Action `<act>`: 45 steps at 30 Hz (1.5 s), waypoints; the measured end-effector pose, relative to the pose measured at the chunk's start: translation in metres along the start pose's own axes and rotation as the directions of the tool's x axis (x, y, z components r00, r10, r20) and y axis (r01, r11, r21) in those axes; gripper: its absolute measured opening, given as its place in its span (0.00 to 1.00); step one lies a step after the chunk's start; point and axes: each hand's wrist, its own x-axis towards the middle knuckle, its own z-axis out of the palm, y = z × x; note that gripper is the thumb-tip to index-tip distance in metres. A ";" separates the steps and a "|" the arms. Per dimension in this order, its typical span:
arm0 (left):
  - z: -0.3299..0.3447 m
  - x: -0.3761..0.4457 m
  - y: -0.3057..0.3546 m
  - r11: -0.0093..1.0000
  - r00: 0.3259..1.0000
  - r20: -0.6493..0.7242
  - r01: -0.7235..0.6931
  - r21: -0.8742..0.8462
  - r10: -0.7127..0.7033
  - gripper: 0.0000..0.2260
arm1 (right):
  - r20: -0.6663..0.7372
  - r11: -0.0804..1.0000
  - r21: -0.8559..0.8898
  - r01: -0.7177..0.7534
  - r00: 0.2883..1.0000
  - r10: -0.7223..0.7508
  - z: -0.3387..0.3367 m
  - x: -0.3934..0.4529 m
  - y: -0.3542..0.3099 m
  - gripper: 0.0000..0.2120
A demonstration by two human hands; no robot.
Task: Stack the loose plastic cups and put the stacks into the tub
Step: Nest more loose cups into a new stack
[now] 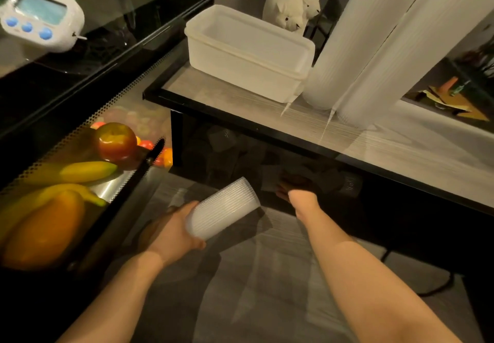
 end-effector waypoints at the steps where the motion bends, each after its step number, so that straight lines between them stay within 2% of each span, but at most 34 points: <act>1: 0.000 0.000 0.002 1.000 1.000 0.006 0.005 -0.020 -0.004 0.39 | -0.005 1.000 -0.009 0.016 1.000 -0.016 -0.004 -0.005 0.000 0.13; 5: 0.003 0.000 0.006 0.999 0.999 0.039 0.030 -0.035 -0.029 0.43 | -0.090 0.998 -0.019 0.065 0.994 -0.066 -0.021 -0.034 -0.003 0.02; 6: 0.004 0.000 0.007 0.999 0.998 0.044 0.035 -0.039 -0.033 0.43 | -0.090 0.994 -0.034 0.102 0.990 -0.105 -0.025 -0.041 -0.003 0.03; 9: 0.008 -0.003 0.011 0.999 0.998 0.053 0.039 -0.026 -0.038 0.44 | 0.032 0.969 -0.074 0.235 0.972 -0.233 -0.036 -0.061 -0.004 0.02; 11: 0.009 -0.009 0.016 0.999 0.999 0.041 0.024 0.039 -0.025 0.44 | 0.125 0.953 -0.106 0.283 0.955 -0.270 -0.039 -0.068 -0.002 0.04; 14: 0.011 -0.018 0.021 0.996 1.000 0.003 0.006 0.085 -0.006 0.44 | 0.188 0.923 -0.186 0.337 0.934 -0.303 -0.042 -0.073 -0.002 0.12; 19: 0.012 -0.029 0.023 0.997 0.999 -0.030 0.031 0.075 -0.029 0.44 | 0.304 0.832 -0.298 0.469 0.872 -0.383 -0.047 -0.086 -0.004 0.11; 24: 0.015 -0.035 0.028 0.986 0.997 -0.049 0.061 0.158 -0.054 0.45 | 0.412 0.741 -0.375 0.557 0.816 -0.406 -0.044 -0.096 0.000 0.11; 32: 0.025 -0.037 0.040 0.968 0.997 -0.035 0.077 0.238 -0.071 0.46 | 0.477 0.665 -0.467 0.584 0.799 -0.367 -0.061 -0.096 0.010 0.12; 34: 0.030 -0.039 0.041 0.967 0.997 -0.030 0.082 0.241 -0.077 0.46 | 0.448 0.613 -0.515 0.599 0.798 -0.403 -0.068 -0.083 0.010 0.11; 36: 0.033 -0.042 0.042 0.972 0.997 -0.027 0.079 0.223 -0.075 0.46 | 0.339 0.460 -0.705 0.539 0.827 -0.448 -0.077 -0.067 0.009 0.11; 38: 0.035 -0.043 0.043 0.975 0.997 -0.027 0.077 0.208 -0.073 0.46 | 0.224 0.249 -0.899 0.361 0.866 -0.447 -0.088 -0.052 0.006 0.13; 40: 0.035 -0.044 0.047 0.973 0.998 -0.030 0.063 0.221 -0.058 0.45 | 0.112 0.128 -0.978 0.164 0.935 -0.338 -0.096 -0.039 0.002 0.14; 43: 0.035 -0.045 0.052 0.973 0.998 -0.048 0.049 0.224 -0.040 0.43 | -0.036 0.201 -0.980 -0.006 0.988 -0.148 -0.101 -0.015 -0.003 0.17; 45: 0.036 -0.045 0.054 0.973 0.997 -0.066 0.055 0.224 -0.041 0.43 | -0.027 0.231 -0.973 0.004 0.991 -0.130 -0.103 0.008 -0.003 0.25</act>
